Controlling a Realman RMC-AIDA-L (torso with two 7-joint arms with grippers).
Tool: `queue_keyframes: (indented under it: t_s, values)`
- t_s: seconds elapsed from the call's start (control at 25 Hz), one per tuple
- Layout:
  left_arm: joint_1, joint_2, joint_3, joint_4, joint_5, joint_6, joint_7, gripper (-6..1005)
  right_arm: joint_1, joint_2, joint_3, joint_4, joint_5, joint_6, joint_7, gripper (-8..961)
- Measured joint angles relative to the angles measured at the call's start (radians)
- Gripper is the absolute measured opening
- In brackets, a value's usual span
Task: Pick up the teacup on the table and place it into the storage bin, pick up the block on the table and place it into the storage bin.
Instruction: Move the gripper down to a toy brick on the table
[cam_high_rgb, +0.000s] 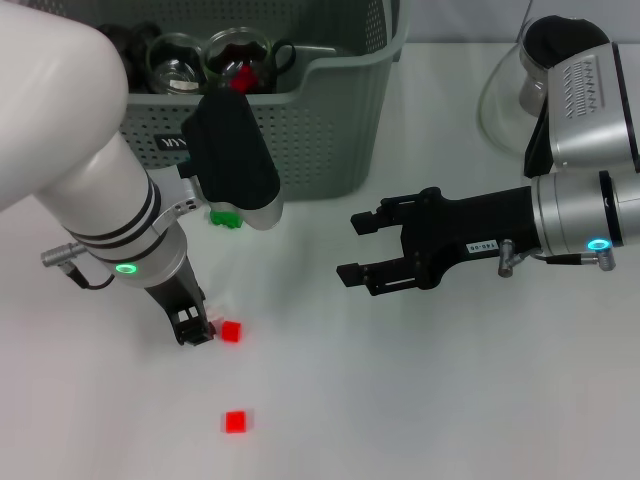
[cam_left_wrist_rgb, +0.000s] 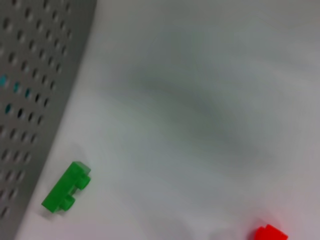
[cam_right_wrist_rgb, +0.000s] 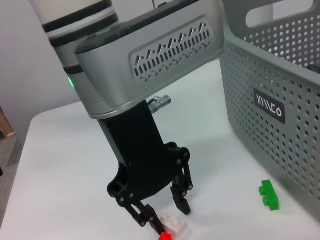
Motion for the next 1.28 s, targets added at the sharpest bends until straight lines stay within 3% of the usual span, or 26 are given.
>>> queue_keyframes:
  t_s: [0.32, 0.72, 1.28]
  values:
    - [-0.001, 0.0, 0.013, 0.0, 0.0, 0.0, -0.009, 333, -0.001, 0.0, 0.001, 0.0, 0.0, 0.003, -0.003, 765]
    - [-0.001, -0.001, 0.018, -0.003, 0.0, -0.001, -0.013, 257, -0.005, 0.0, 0.002, 0.0, 0.0, 0.003, -0.004, 765]
    - [0.006, 0.0, 0.032, 0.012, 0.0, -0.003, -0.054, 245, -0.005, -0.001, 0.002, 0.0, 0.0, 0.003, -0.009, 766]
